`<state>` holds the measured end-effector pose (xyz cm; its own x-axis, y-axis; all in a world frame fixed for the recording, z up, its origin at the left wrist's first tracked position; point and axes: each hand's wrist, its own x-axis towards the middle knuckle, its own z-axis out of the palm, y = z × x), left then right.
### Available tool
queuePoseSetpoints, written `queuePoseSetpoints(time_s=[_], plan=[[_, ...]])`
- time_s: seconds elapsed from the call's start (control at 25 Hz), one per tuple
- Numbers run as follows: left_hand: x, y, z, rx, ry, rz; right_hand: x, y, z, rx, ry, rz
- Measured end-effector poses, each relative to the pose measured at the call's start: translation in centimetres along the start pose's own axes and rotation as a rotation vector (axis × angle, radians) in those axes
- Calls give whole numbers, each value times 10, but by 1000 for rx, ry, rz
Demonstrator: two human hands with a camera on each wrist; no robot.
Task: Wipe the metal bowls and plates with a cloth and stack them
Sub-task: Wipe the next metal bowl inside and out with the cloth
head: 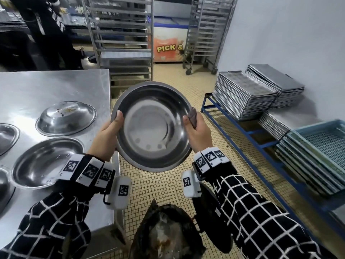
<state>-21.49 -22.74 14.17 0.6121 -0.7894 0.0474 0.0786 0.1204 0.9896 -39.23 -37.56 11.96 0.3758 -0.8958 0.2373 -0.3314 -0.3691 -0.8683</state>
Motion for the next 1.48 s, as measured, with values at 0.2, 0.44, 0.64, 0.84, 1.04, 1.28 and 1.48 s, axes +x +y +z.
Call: queuePoseSetpoints(time_s=[0.2,0.44,0.64,0.84,1.04,1.28,1.48], plan=[[1,-16,5,-23,-6,71,-11,13,14,242,54,251],[-18,-38,31,54,167,5,-34,12,39,510,60,429],[-6,-47,12,42,234,7,-40,7,22,464,128,370],[-11,-47,10,70,203,43,-60,-4,44,62,-372,-108],[-12,-34,8,137,190,86,-81,9,57,-269,-709,-355],[-9,-35,4,163,130,133,-57,25,46,-592,-604,-378],[-9,-21,12,168,163,240,-86,8,62,-325,-572,-422]])
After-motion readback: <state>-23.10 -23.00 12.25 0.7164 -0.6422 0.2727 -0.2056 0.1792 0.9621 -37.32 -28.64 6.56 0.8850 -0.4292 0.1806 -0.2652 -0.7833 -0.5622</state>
